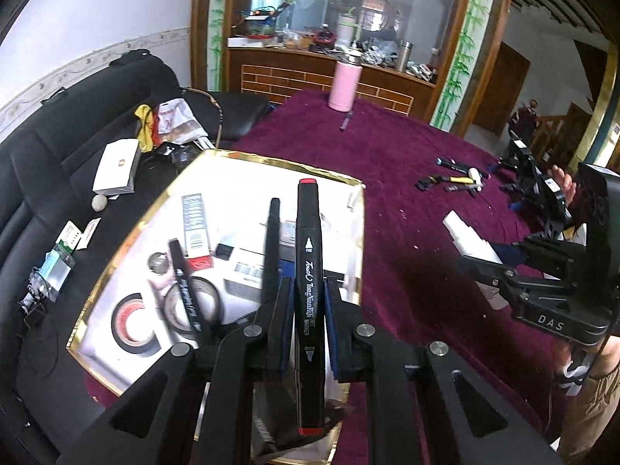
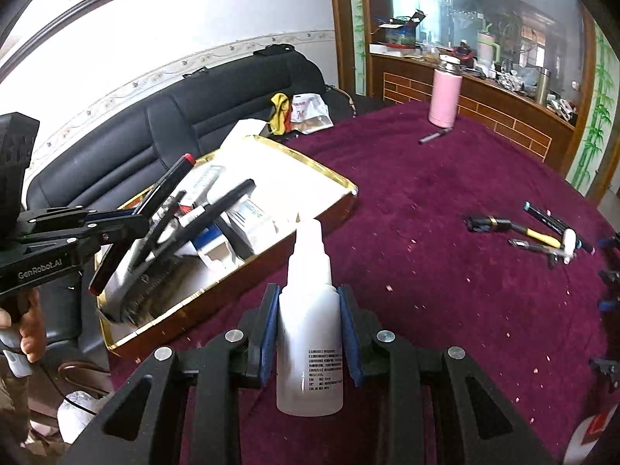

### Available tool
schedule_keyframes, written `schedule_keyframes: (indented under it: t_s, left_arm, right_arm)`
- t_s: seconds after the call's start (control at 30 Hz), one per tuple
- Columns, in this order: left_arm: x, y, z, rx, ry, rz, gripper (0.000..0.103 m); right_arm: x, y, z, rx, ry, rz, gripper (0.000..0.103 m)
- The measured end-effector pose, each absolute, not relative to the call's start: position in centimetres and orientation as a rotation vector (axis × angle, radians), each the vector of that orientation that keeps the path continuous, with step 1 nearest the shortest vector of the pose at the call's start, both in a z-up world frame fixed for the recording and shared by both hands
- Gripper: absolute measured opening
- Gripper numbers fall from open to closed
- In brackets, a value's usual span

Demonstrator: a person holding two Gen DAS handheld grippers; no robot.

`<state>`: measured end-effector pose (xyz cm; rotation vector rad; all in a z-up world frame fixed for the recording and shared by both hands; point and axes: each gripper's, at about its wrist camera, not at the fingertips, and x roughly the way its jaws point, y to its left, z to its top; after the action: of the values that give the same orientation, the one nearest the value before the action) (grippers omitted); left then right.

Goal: Organize objects
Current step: 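Lower the marker and spray bottle into the gold-rimmed box with both tools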

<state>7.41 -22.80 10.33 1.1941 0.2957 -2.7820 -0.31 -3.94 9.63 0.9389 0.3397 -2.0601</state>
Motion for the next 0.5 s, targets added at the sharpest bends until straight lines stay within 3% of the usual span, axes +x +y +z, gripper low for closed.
schedule_keyframes:
  t_s: [0.5]
  left_arm:
    - [8.5,-27.9,9.5,1.172,0.362,-2.697,0.015]
  right_arm:
    - [-1.0,-7.0,10.2,0.932,0.323,-2.022,0.032]
